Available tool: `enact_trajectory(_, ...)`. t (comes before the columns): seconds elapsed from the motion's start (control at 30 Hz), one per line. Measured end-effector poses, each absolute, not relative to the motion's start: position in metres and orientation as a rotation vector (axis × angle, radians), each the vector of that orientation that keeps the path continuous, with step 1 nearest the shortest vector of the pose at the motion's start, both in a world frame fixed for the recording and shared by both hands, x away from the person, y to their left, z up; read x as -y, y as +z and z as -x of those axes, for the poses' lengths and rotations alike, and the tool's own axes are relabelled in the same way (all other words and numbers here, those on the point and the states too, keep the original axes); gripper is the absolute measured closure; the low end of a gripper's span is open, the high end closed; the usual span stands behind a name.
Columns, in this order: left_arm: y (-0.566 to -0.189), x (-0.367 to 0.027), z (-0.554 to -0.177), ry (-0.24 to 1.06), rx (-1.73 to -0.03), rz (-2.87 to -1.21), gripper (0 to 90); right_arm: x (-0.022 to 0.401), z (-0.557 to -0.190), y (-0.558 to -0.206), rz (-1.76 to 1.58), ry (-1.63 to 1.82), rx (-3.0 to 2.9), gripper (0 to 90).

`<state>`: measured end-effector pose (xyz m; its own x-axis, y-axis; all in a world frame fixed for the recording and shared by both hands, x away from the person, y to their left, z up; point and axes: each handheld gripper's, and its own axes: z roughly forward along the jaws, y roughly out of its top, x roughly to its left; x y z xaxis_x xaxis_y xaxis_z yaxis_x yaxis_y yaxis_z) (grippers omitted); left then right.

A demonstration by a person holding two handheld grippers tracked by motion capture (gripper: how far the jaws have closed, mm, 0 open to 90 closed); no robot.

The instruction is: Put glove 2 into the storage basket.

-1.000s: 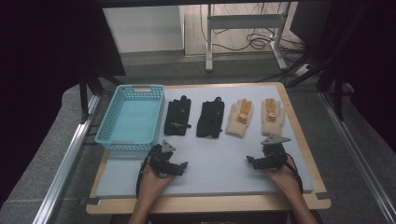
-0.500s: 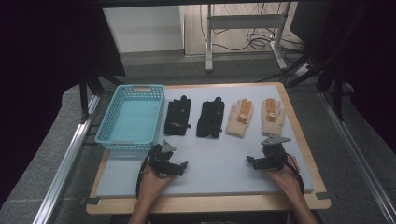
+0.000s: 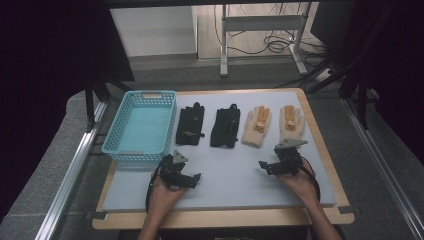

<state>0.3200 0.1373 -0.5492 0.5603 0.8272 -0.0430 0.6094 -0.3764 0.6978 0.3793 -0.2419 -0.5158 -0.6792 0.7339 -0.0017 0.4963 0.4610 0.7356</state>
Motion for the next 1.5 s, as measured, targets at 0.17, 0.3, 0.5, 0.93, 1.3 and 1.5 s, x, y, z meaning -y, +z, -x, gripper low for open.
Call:
enact_trajectory(0.17,-0.549,-0.137,-0.320,0.413,-1.147,-2.117,2.5,0.223,-0.395,-0.504,-1.000,1.071,-2.406,27.8)
enact_trajectory(0.3,-0.549,-0.137,-0.320,0.413,-1.146,-2.117,2.6,0.208,-0.413,-0.496,-0.999,1.115,-2.399,40.0)
enact_trajectory(0.5,-0.549,-0.137,-0.320,0.413,-1.146,-2.117,2.6,0.185,-0.445,-0.487,-0.995,1.106,-2.399,53.7)
enact_trajectory(0.93,-0.549,-0.138,-0.320,0.412,-1.145,-2.117,2.6,0.140,-0.503,-0.496,-1.040,1.028,-2.374,37.3)
enact_trajectory(1.3,-0.549,-0.137,-0.320,0.412,-1.145,-2.116,2.7,0.108,-0.525,-0.521,-1.024,0.865,-2.411,35.3)
enact_trajectory(1.5,-0.549,-0.137,-0.320,0.411,-1.145,-2.115,2.6,0.106,-0.525,-0.520,-1.056,0.850,-2.412,71.1)
